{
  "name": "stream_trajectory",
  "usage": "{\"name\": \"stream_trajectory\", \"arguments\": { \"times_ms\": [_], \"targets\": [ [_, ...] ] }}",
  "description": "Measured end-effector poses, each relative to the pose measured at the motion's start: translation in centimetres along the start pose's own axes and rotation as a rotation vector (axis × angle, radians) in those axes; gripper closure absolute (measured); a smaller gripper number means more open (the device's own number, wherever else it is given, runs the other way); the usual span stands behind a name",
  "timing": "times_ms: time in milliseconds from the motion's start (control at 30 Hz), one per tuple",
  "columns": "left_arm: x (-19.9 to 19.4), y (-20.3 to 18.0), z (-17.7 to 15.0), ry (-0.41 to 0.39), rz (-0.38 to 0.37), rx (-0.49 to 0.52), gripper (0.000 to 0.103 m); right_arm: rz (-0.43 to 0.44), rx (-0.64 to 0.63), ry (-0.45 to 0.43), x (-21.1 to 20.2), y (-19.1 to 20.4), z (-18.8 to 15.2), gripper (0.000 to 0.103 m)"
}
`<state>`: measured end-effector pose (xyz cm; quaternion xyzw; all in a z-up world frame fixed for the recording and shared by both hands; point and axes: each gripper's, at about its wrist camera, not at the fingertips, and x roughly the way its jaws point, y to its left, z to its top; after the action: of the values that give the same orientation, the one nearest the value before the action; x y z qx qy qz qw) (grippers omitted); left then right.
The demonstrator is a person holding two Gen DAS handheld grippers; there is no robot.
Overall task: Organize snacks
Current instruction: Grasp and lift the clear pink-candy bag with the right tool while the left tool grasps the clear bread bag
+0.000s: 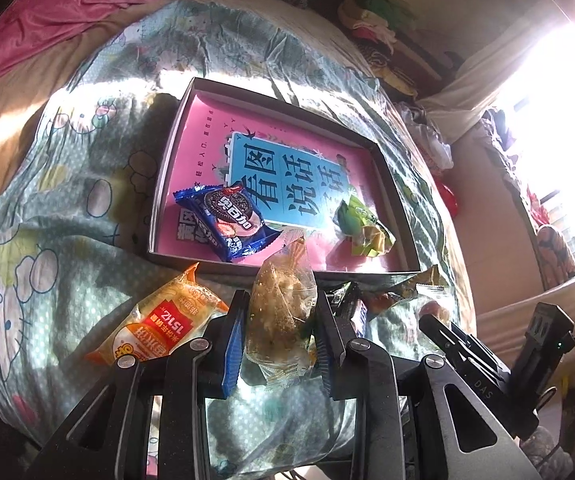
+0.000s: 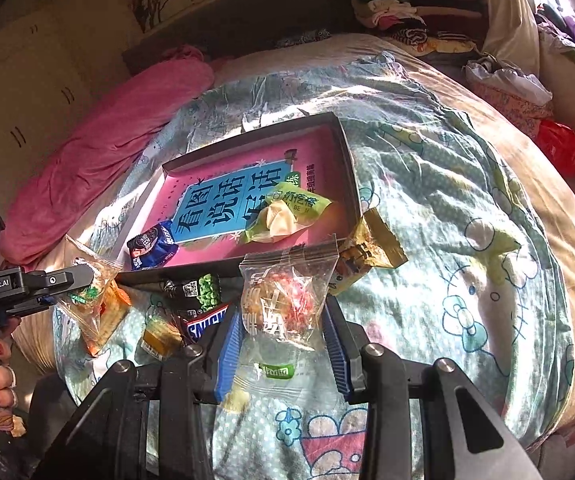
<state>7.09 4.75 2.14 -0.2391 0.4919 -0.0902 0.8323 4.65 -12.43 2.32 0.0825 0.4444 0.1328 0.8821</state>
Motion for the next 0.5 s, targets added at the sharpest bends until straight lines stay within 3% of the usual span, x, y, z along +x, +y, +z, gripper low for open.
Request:
{"name": "stream_trajectory", "arguments": {
  "times_ms": [500],
  "targets": [
    [-0.8,-1.2,0.4,-0.025,0.011,0.022,0.071,0.011,-0.012,-0.034,-0.7,0.5,1.0,0.064]
  ]
}}
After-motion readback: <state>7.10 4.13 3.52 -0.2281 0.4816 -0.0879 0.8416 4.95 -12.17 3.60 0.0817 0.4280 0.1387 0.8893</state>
